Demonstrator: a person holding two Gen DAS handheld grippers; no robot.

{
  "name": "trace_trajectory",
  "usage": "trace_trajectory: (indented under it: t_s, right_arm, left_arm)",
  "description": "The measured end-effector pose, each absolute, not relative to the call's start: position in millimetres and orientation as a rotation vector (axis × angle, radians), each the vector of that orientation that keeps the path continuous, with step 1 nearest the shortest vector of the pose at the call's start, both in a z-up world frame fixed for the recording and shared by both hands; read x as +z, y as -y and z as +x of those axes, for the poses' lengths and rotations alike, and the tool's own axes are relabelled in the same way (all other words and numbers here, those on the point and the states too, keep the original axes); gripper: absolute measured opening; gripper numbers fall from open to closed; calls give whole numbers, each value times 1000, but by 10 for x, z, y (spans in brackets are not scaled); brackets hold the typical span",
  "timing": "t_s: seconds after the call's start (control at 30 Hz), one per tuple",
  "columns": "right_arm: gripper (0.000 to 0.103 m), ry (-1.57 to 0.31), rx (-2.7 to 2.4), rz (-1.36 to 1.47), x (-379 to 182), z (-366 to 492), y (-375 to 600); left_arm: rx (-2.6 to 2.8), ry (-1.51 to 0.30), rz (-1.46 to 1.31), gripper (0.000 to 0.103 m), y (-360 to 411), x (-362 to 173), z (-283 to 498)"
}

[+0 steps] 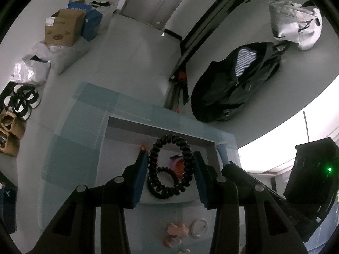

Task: Organize jewelry
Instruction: 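Carry the bangle and bracelet over the grey box and open both tools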

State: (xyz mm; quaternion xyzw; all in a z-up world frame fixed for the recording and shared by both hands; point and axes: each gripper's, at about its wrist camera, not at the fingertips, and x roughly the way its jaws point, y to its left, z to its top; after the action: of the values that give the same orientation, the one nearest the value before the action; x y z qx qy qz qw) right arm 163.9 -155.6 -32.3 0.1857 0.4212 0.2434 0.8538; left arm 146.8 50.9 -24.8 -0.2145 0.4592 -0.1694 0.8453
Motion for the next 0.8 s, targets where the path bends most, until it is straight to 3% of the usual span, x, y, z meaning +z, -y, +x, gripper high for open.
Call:
trace_trajectory:
  t_s: [0.63, 0.67, 0.73, 0.8]
  right_arm:
    - [62, -957, 491, 407, -479, 1781, 1567]
    - [62, -965, 487, 408, -497, 1783, 1568]
    - [64, -947, 487, 405, -476, 1766, 1573]
    - [68, -940, 480, 397, -450, 1747, 1575]
  left_arm:
    - [-338, -1037, -481, 38, -488, -400, 1631]
    - [-335, -1043, -481, 40, -487, -401, 1639]
    - [-324, -1062, -477, 58, -494, -413, 1646]
    - [-317, -1066, -474, 66, -492, -403, 1630]
